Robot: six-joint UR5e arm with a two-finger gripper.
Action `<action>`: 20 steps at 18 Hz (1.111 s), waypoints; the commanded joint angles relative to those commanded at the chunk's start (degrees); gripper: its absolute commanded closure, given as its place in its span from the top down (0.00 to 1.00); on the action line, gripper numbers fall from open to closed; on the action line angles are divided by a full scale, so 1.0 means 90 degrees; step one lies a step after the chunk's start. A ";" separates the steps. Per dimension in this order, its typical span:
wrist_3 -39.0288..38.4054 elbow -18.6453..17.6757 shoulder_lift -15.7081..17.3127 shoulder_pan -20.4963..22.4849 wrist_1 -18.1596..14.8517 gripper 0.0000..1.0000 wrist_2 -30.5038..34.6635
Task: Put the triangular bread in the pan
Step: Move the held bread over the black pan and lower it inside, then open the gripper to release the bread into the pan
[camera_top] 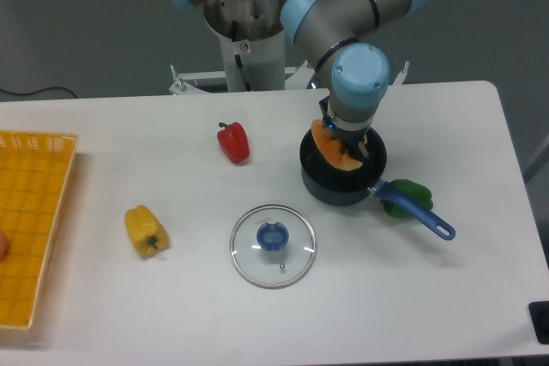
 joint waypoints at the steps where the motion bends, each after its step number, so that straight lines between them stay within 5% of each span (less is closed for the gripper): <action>1: 0.0000 0.0000 -0.0010 -0.0010 0.0000 0.36 0.0000; 12: 0.0010 0.0010 -0.0039 -0.0020 0.0010 0.53 -0.0010; 20: 0.0010 0.0010 -0.0039 -0.0020 0.0010 0.53 0.0000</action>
